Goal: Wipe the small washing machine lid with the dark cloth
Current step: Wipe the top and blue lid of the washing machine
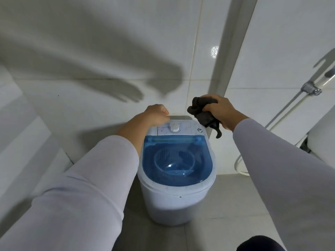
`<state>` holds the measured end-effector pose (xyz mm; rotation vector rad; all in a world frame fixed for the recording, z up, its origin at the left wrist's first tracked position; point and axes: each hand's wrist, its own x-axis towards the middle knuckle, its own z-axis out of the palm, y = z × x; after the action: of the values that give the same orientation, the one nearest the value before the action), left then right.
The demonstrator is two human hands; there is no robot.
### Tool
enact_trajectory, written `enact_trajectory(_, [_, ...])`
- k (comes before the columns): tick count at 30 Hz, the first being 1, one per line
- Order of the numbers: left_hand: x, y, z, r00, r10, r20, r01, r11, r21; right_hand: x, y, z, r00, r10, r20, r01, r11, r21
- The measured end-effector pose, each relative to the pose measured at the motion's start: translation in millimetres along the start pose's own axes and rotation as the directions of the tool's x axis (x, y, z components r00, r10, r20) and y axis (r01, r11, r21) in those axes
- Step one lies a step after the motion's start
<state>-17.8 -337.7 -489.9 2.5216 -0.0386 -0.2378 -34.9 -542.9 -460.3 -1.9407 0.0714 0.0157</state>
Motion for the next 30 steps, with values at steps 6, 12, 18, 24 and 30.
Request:
enact_trajectory(6, [-48.2, -5.9, 19.9, 0.999, 0.050, -0.012, -0.048, 0.993, 0.105, -44.9, 21.6, -5.6, 0.992, 0.021, -0.122, -0.018, 1.000, 0.020])
enact_trajectory(12, [-76.1, -16.0, 20.2, 0.998, 0.054, -0.042, -0.043, 0.973, 0.225, -73.5, 32.7, -10.7, 0.971, 0.072, -0.228, -0.069, 0.997, 0.023])
enact_trajectory(18, [-73.0, -21.6, 34.4, 0.997, 0.053, -0.060, -0.033, 0.954, 0.299, -80.4, 43.6, -20.3, 0.949, 0.051, -0.312, -0.090, 0.990, -0.110])
enact_trajectory(24, [-43.7, -20.0, 54.0, 0.997, 0.072, -0.034, -0.054, 0.924, 0.378, -47.8, 56.4, -16.6, 0.951, 0.025, -0.308, -0.109, 0.960, -0.257])
enact_trajectory(30, [6.3, -14.1, 65.3, 0.997, 0.067, 0.031, -0.073, 0.916, 0.395, 9.7, 67.8, -1.4, 0.960, -0.056, -0.274, -0.087, 0.870, -0.485])
